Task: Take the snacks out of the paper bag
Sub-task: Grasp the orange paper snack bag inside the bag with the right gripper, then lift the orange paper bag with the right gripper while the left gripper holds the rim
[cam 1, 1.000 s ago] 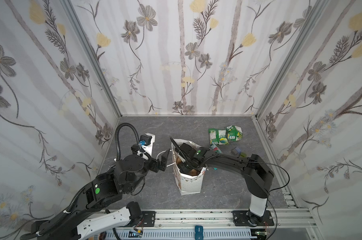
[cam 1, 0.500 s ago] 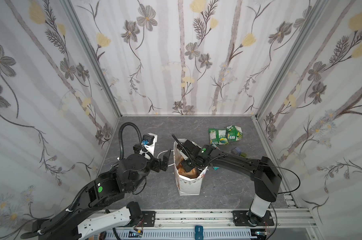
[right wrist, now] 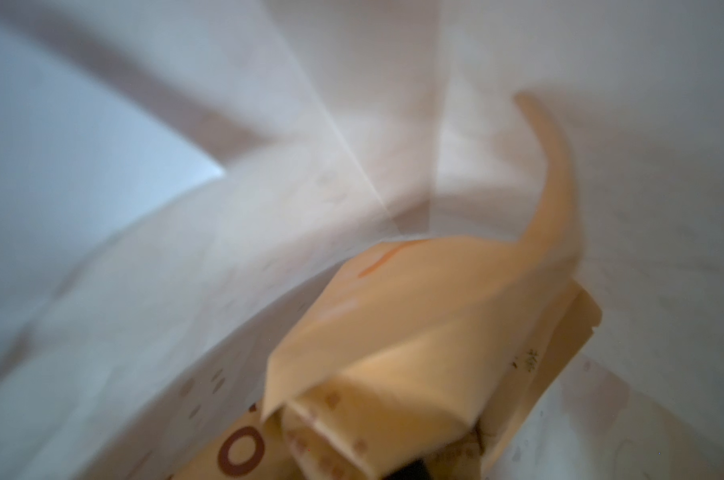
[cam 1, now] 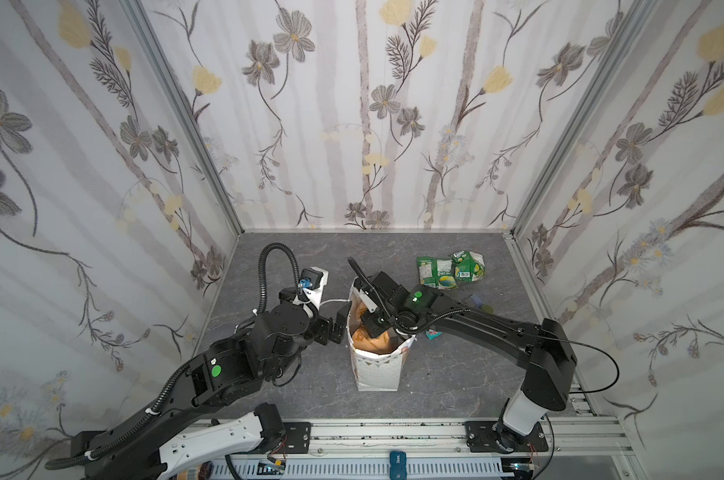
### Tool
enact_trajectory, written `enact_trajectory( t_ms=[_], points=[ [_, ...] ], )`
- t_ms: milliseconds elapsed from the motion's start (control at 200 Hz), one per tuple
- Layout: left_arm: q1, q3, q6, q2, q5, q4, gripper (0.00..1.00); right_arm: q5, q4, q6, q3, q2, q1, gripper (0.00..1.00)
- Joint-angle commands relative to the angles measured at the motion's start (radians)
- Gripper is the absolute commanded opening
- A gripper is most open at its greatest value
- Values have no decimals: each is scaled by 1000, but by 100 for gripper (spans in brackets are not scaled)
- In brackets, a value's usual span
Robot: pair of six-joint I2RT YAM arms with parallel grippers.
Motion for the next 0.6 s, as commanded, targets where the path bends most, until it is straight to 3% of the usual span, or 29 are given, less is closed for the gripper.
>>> enact_trajectory(
  t_ms=[0, 600],
  points=[
    [1, -2, -11, 3, 8, 4, 100, -15, 16, 14, 18, -19, 0, 4],
    [2, -94, -48, -12, 12, 25, 100, -23, 38, 34, 56, -95, -18, 2]
  ],
)
